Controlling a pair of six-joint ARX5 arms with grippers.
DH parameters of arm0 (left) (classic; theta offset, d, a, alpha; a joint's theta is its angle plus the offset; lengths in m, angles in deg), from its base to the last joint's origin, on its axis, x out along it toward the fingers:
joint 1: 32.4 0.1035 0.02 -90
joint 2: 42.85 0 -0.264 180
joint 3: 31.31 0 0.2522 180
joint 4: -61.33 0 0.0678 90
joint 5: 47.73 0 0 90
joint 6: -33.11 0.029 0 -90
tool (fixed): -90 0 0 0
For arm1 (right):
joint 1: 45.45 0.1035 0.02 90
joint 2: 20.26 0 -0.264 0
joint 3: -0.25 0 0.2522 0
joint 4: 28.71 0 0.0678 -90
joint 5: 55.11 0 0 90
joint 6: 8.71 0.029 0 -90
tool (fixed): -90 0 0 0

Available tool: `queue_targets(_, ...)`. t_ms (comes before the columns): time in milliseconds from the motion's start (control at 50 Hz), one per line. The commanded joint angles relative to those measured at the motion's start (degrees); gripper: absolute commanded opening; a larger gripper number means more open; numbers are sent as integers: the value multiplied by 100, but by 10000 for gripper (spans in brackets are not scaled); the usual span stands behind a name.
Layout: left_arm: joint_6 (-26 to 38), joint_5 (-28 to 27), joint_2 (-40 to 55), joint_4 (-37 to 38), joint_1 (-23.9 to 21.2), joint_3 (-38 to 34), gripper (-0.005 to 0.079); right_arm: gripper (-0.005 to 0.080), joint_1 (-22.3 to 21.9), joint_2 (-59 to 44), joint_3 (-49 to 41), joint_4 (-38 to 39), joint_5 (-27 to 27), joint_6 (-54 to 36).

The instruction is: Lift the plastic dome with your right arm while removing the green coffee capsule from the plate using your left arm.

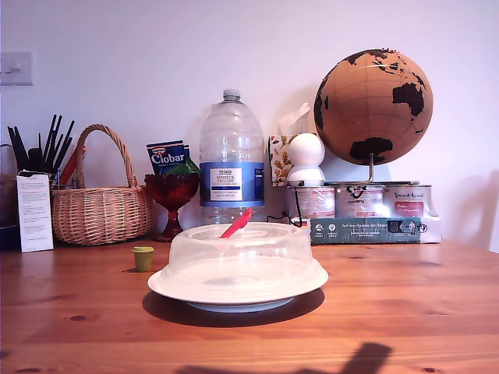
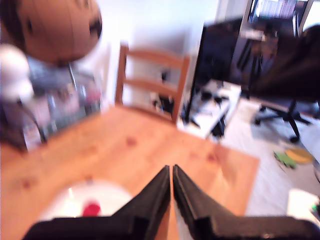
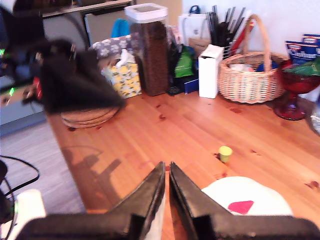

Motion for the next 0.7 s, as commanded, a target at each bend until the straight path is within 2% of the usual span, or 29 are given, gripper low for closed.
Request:
queue_targets(0,9,-2,44,37,-7,-87,-19,-12,4,-20,-57,63,-20,17)
queue_targets(240,9,2,44,35,-4,-85,-19,-12,2,-22,-57,-310,-22,15)
queue_targets(680,9,0,44,-435,-7,-85,-19,-12,2,-22,-57,-1163,-22,15)
